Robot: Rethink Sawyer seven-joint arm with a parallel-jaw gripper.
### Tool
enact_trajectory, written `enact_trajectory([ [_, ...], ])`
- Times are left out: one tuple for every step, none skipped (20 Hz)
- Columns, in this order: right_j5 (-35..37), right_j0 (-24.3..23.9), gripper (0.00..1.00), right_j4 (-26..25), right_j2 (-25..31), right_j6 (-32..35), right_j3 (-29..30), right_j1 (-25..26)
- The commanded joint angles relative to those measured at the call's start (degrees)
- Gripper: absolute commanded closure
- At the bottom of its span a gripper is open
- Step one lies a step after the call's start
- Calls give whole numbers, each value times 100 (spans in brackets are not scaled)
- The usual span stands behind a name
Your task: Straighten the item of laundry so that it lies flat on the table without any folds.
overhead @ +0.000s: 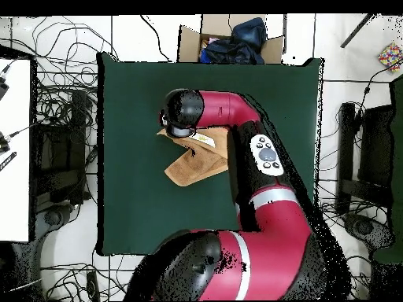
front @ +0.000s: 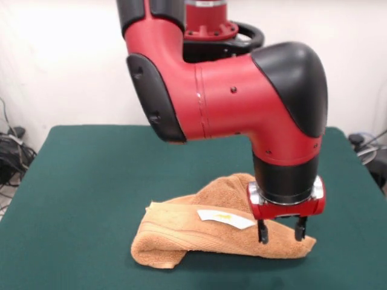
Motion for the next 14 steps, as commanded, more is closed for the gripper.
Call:
enact_trajectory([
  [885,346,0,-568,-126,-718,-418,483],
  [918,349,0,-580,-118,-693,-428,482],
  [956,348,0,-599,-105,-683,-456,507],
  [994,348,0,-619,-92,-673,-484,533],
  [1032,353,0,-647,-82,-674,-555,594],
  [1084,351,0,-655,-57,-702,-625,673],
  [1136,349,0,-663,-32,-731,-695,751],
  [1204,343,0,-667,-9,-765,-709,790],
  [1325,360,0,-673,8,-798,-803,859],
  [1335,354,0,-690,24,-823,-770,868],
  [1411,368,0,-705,42,-855,-840,917],
  [1391,369,0,-735,49,-874,-805,909],
  [1419,387,0,-766,56,-905,-869,952],
  [1406,398,0,-796,53,-920,-888,970],
])
